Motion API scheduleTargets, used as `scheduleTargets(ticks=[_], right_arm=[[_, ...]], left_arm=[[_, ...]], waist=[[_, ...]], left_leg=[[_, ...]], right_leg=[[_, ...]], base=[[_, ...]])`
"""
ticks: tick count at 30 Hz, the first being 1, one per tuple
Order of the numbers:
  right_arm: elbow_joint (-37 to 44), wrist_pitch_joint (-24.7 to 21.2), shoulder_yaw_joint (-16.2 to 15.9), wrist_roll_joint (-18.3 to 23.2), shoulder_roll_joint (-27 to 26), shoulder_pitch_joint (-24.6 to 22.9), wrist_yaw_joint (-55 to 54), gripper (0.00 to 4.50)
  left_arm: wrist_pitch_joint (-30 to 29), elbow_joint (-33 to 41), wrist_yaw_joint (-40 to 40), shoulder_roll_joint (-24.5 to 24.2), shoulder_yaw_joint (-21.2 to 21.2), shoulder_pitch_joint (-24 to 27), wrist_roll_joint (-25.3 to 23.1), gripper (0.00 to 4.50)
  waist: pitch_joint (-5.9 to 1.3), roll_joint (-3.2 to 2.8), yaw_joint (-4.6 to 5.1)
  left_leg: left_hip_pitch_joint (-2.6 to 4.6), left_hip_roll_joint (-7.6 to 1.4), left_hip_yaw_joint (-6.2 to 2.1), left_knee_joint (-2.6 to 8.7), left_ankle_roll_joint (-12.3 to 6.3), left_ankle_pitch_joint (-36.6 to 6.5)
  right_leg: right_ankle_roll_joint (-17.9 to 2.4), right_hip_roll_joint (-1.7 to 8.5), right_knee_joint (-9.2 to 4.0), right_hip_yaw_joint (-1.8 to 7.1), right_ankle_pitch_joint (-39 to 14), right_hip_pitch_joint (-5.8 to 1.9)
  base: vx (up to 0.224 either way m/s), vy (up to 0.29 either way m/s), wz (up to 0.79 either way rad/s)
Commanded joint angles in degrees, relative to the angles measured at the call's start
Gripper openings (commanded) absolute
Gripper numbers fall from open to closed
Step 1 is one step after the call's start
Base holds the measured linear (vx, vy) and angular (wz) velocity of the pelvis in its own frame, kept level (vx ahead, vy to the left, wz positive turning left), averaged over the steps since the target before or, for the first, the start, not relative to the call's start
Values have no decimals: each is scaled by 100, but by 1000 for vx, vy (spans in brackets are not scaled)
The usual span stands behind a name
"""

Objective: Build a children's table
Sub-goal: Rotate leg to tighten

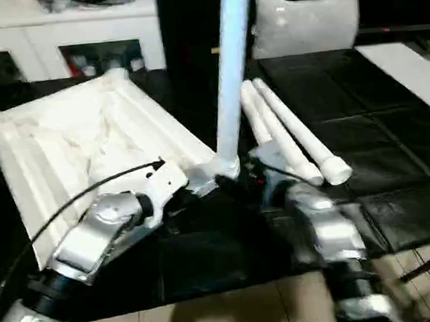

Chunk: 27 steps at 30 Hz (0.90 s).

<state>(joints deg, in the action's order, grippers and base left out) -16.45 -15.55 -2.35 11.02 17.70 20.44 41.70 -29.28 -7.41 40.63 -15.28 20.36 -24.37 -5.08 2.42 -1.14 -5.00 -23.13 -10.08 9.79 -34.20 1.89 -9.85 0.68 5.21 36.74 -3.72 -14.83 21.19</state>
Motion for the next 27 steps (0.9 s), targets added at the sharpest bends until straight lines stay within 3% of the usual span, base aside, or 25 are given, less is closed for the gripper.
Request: scheduleTargets(ticks=[1, 8, 9, 13, 18, 22, 27], right_arm=[[205, 53, 1, 102, 191, 10, 386, 441], [288, 156, -118, 190, 793, -11, 1340, 441], [297, 352, -290, 112, 983, -15, 1634, 441], [275, 658, -526, 9, 1196, -19, 2114, 441], [179, 706, -651, 15, 1316, 43, 2503, 441], [96, 813, -848, -37, 1502, 16, 2782, 398], [87, 763, -848, -16, 1493, 8, 2844, 363]], left_arm=[[195, 125, 368, -135, 195, -78, 28, 0], [1006, 8, 1114, -562, 415, -79, 75, 0], [1254, -5, 1487, -762, 489, -108, 147, 0], [1535, -7, 2032, -1021, 605, -150, 238, 0], [1791, -28, 2438, -1177, 698, -192, 303, 0], [1966, -105, 2609, -1256, 734, -228, 322, 0], [2025, -155, 2672, -1271, 724, -250, 328, 0]], waist=[[-354, 19, -12], [-350, 43, -100], [-358, 54, -127], [-356, 38, -160], [-348, 42, -178], [-347, 42, -187], [-353, 45, -157]], left_leg=[[151, -301, -93, 334, -527, -429], [155, -307, -89, 335, -511, -526], [152, -303, -91, 327, -536, -511], [167, -317, -83, 327, -528, -545], [161, -320, -86, 340, -505, -633], [163, -323, -91, 347, -463, -729], [157, -321, -93, 347, -447, -729]], right_leg=[[-1488, 319, -386, 245, 989, -234], [-1511, 333, -383, 247, 861, -235], [-1517, 343, -379, 242, 849, -234], [-1536, 336, -370, 241, 754, -210], [-1585, 347, -365, 243, 657, -214], [-1561, 356, -382, 244, 486, -217], [-1577, 355, -375, 243, 485, -220]], base=[[0, 0, 0], [0, 0, 0], [0, 0, 0], [0, 0, 0], [0, 0, 0], [0, 0, 0], [0, 0, 0]])
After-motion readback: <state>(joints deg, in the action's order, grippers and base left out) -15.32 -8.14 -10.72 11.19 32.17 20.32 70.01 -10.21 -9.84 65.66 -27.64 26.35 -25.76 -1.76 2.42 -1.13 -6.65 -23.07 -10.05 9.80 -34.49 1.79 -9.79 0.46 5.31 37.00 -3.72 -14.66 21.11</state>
